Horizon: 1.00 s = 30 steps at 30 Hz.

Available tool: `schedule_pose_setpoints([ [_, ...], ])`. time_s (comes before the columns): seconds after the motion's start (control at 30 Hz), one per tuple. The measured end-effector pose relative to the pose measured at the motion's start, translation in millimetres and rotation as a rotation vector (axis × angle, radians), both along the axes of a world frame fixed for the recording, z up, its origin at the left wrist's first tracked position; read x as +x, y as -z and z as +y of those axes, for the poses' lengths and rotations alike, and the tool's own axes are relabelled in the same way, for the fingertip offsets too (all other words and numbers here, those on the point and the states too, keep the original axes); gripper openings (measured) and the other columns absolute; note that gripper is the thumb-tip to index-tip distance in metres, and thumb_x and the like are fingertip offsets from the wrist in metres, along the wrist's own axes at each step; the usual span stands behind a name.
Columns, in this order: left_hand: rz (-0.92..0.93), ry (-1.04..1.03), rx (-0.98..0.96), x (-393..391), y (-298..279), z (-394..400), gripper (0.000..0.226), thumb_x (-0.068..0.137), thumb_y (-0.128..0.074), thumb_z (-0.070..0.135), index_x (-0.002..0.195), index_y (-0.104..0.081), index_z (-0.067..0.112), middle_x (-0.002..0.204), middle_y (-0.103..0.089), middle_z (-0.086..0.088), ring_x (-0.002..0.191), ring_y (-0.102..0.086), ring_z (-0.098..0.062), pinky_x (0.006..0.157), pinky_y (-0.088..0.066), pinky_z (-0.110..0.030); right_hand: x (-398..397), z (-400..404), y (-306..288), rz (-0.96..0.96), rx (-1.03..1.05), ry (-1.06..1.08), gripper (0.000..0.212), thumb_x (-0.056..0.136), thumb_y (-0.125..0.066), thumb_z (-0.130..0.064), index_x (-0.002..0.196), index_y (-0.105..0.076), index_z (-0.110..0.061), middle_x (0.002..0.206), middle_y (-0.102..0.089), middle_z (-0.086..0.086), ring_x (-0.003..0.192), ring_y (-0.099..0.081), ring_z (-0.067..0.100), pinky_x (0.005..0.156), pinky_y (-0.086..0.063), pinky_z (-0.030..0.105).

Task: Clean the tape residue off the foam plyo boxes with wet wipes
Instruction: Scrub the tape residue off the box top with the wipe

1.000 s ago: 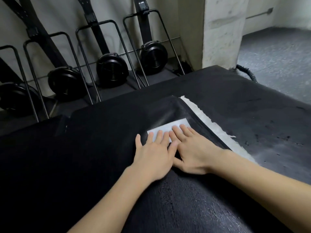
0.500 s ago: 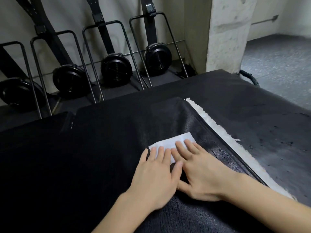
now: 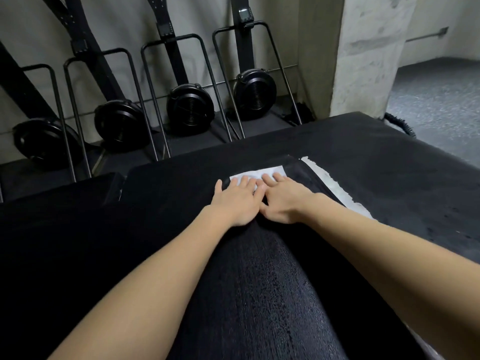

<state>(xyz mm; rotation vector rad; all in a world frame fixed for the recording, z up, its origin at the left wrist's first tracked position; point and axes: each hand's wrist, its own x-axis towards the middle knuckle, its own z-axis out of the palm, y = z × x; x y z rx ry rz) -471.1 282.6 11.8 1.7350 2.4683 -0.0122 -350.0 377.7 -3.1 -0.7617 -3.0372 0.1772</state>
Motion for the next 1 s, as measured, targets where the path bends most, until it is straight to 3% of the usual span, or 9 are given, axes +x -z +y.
schedule_pose_setpoints([
  [0.1, 0.002, 0.015, 0.017, 0.9, -4.0, -4.3, 0.055, 0.104, -0.007, 0.046, 0.15, -0.032, 0.029, 0.156, -0.033, 0.007, 0.145, -0.027, -0.022, 0.118, -0.003, -0.061, 1.0, -2.0, 0.2, 0.018, -0.018, -0.014, 0.069, 0.098, -0.02, -0.054, 0.159, -0.023, -0.021, 0.156, -0.033, 0.01, 0.144, -0.026, 0.033, 0.122, -0.021, 0.042],
  [0.2, 0.086, 0.073, 0.089, 16.4, 4.5, -31.0, 0.059, 0.102, -0.005, 0.052, 0.146, -0.035, 0.027, 0.148, -0.041, 0.005, 0.138, -0.035, -0.023, 0.119, -0.008, -0.058, 26.5, -18.6, 2.6, 0.106, 0.019, -0.103, 0.07, 0.093, -0.017, -0.064, 0.146, -0.038, -0.024, 0.123, -0.047, -0.001, 0.114, -0.04, 0.021, 0.111, -0.034, 0.037],
  [0.3, 0.074, 0.058, 0.066, 17.7, 12.2, -38.9, 0.077, 0.093, 0.005, 0.061, 0.152, -0.025, 0.022, 0.156, -0.03, 0.005, 0.147, -0.02, -0.023, 0.119, -0.004, -0.058, 32.6, -21.5, 5.5, 0.138, 0.051, -0.147, 0.066, 0.093, -0.02, -0.067, 0.136, -0.043, -0.023, 0.114, -0.044, -0.008, 0.103, -0.035, 0.014, 0.106, -0.036, 0.032],
  [0.4, 0.039, -0.004, 0.011, 3.0, 10.8, -18.9, 0.074, 0.097, 0.003, 0.058, 0.157, -0.016, 0.019, 0.163, -0.017, 0.002, 0.151, -0.008, -0.027, 0.118, 0.004, -0.061, 10.4, -7.9, 2.7, 0.139, 0.057, -0.126, 0.059, 0.097, -0.026, -0.058, 0.139, -0.042, -0.02, 0.121, -0.045, -0.007, 0.11, -0.039, 0.017, 0.107, -0.037, 0.034],
  [0.53, 0.029, -0.051, -0.022, -27.6, 7.0, 14.5, 0.069, 0.099, 0.002, 0.054, 0.158, -0.012, 0.02, 0.164, -0.013, 0.002, 0.151, -0.006, -0.03, 0.115, 0.009, -0.066, -25.7, 17.8, -1.3, 0.126, 0.069, -0.104, 0.052, 0.099, -0.028, -0.05, 0.138, -0.044, -0.019, 0.123, -0.046, -0.006, 0.113, -0.04, 0.018, 0.105, -0.037, 0.034],
  [0.7, 0.047, -0.054, -0.053, -53.0, -0.4, 46.4, 0.062, 0.101, -0.002, 0.048, 0.154, -0.022, 0.023, 0.157, -0.03, 0.0, 0.144, -0.026, -0.033, 0.113, 0.008, -0.068, -54.4, 50.7, 0.1, 0.065, 0.022, -0.06, 0.076, 0.088, -0.012, -0.057, 0.148, -0.039, -0.02, 0.143, -0.044, -0.002, 0.134, -0.038, 0.023, 0.114, -0.034, 0.04],
  [0.87, -0.003, -0.042, -0.004, -43.5, 2.5, 65.8, 0.07, 0.098, 0.001, 0.056, 0.152, -0.03, 0.025, 0.155, -0.037, 0.002, 0.141, -0.033, -0.03, 0.115, 0.01, -0.064, -39.6, 61.6, -8.1, 0.0, 0.013, -0.014, 0.06, 0.103, -0.023, -0.047, 0.156, -0.031, -0.021, 0.161, -0.031, 0.003, 0.15, -0.026, 0.022, 0.119, -0.029, 0.041],
  [1.0, 0.112, 0.102, 0.05, -11.9, 3.8, 45.9, 0.085, 0.087, 0.012, 0.059, 0.147, -0.036, 0.023, 0.145, -0.046, -0.003, 0.138, -0.035, -0.03, 0.116, 0.004, -0.065, 5.6, 40.3, -12.8, 0.022, 0.061, -0.043, 0.066, 0.098, -0.018, -0.061, 0.151, -0.035, -0.027, 0.159, -0.035, 0.003, 0.149, -0.029, 0.021, 0.115, -0.034, 0.037],
])
